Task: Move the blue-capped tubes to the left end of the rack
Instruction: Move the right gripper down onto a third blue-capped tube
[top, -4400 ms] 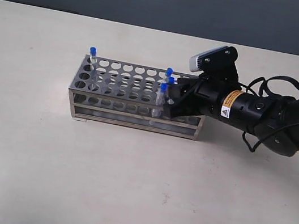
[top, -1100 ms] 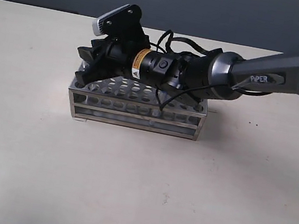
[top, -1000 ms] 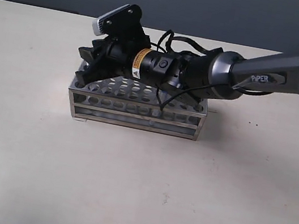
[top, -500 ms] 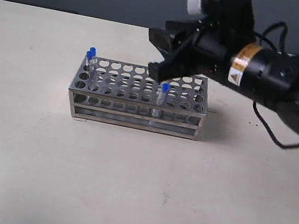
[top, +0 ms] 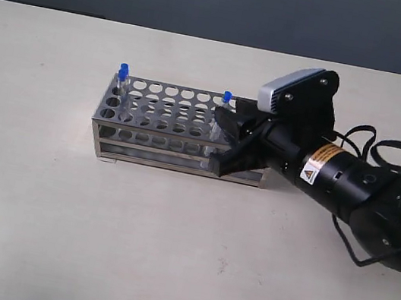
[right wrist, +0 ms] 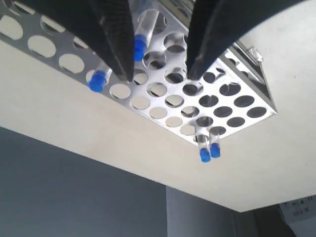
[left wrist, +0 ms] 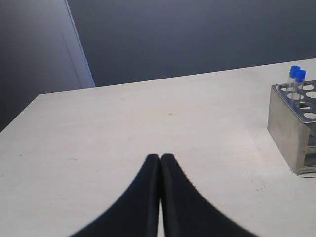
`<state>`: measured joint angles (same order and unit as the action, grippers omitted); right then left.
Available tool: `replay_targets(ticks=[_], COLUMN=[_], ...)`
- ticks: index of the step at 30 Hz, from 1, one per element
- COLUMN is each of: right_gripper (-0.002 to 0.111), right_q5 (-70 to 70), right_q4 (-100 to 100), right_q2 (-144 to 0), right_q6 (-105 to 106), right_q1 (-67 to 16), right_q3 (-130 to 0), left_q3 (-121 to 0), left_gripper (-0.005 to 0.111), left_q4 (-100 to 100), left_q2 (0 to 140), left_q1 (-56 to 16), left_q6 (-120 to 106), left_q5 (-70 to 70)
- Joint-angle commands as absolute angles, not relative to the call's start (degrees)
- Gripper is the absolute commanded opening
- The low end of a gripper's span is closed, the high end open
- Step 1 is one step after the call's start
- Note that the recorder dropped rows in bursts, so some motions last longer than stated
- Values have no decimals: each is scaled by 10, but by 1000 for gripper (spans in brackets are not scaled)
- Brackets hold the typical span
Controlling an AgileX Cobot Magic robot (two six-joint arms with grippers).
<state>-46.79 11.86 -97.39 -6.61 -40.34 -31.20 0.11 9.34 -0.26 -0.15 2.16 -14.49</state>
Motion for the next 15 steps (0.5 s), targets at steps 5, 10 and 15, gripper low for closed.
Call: replay_targets(ticks=[5,10,15], right_gripper=[36,36,36], right_q5=[-565,-558,-542], right_q4=[84,90,91], right_q2=[-1054,-1072,-1095], right_q6=[-61,-61,-61], right_q1=[-400,-400,-400], right_q3=[-313,-341,-378], left_q3=[0,0,0], left_gripper=[0,0,0], left_q4=[93,93,93], left_q2=[0,0,0], left_q1=[-5,-5,-5], left_q6=[24,24,24], left_q5=[-137,-137,-137])
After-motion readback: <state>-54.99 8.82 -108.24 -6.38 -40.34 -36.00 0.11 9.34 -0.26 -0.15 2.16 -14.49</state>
